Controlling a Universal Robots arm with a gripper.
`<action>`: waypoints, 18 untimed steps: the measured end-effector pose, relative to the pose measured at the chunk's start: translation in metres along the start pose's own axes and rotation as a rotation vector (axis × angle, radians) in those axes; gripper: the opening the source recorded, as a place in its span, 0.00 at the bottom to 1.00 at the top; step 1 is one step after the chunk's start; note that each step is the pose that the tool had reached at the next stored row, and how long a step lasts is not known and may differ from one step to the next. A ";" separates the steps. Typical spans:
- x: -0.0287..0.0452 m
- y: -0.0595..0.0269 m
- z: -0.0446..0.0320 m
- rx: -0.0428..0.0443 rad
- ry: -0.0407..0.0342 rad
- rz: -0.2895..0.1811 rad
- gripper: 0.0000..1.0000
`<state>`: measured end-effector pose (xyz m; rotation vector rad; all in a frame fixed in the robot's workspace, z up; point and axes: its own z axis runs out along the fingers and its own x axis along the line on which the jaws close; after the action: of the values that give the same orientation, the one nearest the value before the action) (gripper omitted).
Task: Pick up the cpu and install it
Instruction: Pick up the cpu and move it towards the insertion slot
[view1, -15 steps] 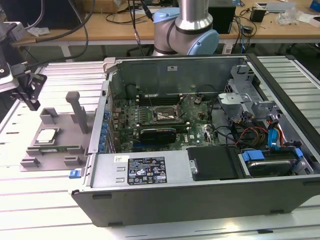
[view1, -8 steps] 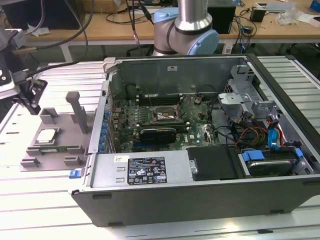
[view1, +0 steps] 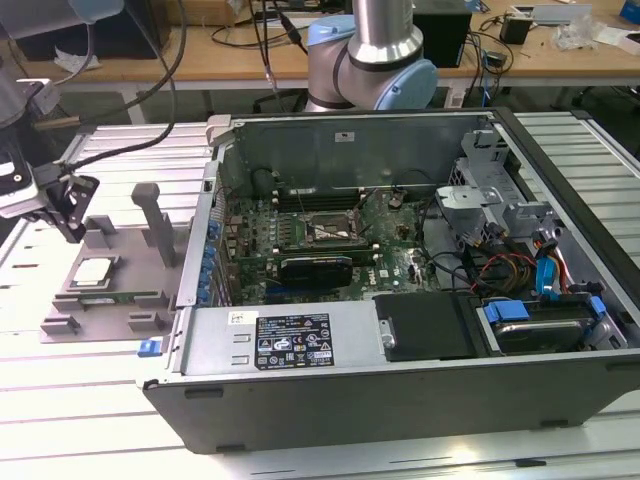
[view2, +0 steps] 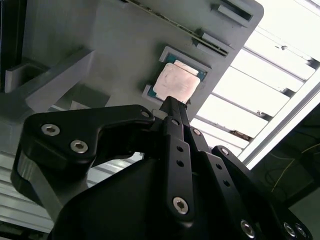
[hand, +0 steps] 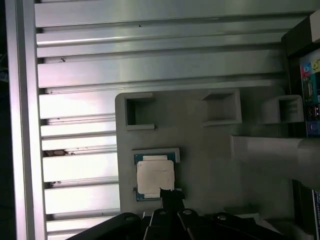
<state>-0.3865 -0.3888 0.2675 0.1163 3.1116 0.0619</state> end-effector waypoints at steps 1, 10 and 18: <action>0.0004 -0.0001 0.0015 0.0002 0.0000 0.000 0.11; 0.0047 -0.0014 0.0272 0.0025 -0.0001 0.000 0.11; 0.0074 -0.0022 0.0425 0.0066 -0.0003 0.000 0.11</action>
<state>-0.3928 -0.3888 0.2248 0.1162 3.1118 0.0516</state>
